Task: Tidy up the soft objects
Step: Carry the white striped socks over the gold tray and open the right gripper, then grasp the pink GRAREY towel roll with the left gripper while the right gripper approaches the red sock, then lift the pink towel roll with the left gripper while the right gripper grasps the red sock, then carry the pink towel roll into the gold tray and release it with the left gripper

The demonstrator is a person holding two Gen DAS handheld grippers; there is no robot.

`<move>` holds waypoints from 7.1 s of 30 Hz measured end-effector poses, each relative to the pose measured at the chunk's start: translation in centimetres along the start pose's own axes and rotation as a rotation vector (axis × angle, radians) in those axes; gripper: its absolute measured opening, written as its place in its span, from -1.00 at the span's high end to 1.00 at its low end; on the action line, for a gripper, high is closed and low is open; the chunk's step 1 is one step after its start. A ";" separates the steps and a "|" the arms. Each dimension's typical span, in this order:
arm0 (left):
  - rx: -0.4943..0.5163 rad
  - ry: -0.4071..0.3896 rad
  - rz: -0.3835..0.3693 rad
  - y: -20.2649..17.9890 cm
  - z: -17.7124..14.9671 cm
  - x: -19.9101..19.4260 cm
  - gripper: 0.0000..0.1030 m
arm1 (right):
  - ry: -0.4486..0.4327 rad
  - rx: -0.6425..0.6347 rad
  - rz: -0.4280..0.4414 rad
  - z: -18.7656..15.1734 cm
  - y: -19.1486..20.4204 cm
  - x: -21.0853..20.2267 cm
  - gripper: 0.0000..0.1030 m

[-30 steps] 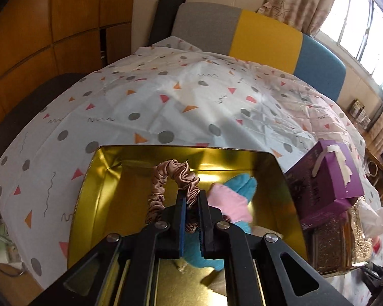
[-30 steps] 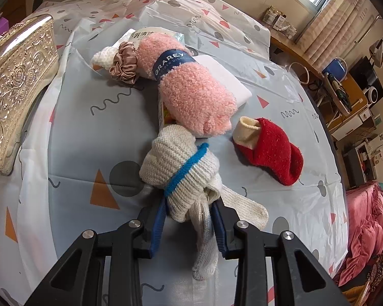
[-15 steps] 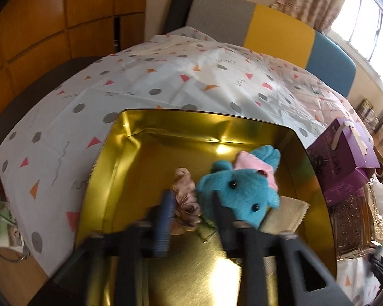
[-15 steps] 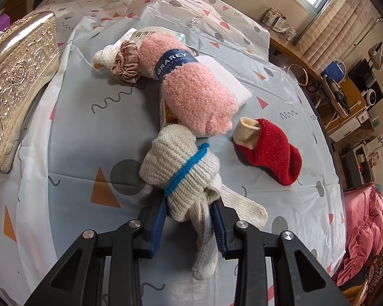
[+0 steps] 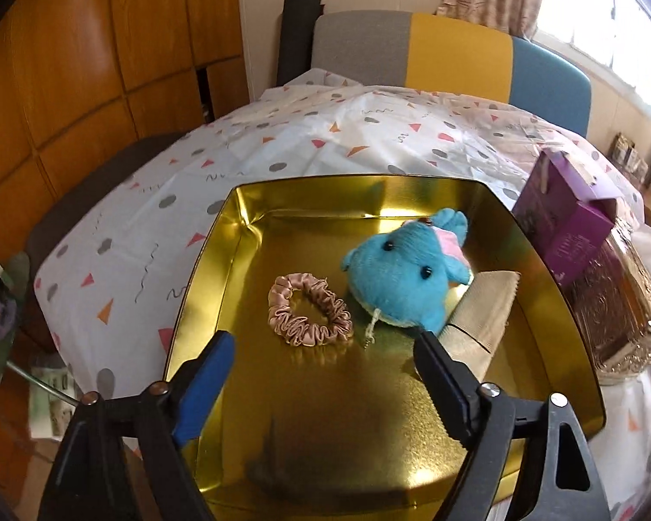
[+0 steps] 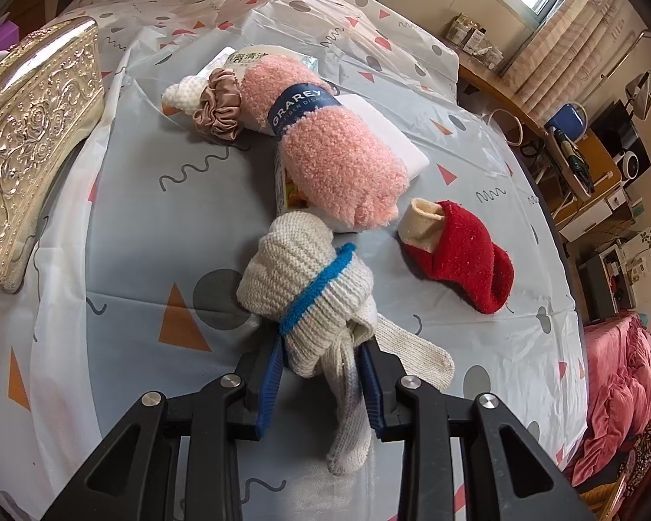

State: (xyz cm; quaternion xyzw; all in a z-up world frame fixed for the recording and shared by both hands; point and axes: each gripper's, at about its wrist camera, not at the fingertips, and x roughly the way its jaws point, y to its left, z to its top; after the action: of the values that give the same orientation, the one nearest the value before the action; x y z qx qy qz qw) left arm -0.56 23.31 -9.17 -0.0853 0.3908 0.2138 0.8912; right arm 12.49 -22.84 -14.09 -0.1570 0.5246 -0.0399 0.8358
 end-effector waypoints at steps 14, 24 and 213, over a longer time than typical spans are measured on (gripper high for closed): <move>0.037 -0.058 -0.073 -1.6 0.0 -3.5 -0.76 | 0.032 -0.024 0.122 -0.1 2.0 -1.5 0.38; 0.051 -0.057 -0.087 -2.1 -0.2 -3.8 -0.76 | -0.048 0.062 0.274 0.1 3.2 -5.6 0.43; 0.553 0.141 -0.673 -39.8 4.0 -5.6 0.32 | 0.042 0.309 0.197 3.7 -10.8 5.0 0.50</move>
State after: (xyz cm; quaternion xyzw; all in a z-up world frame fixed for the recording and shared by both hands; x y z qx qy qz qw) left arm 16.54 -12.73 -2.94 0.0195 0.4436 -0.2074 0.8717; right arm 19.05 -33.39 -13.71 0.0261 0.5426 -0.0412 0.8386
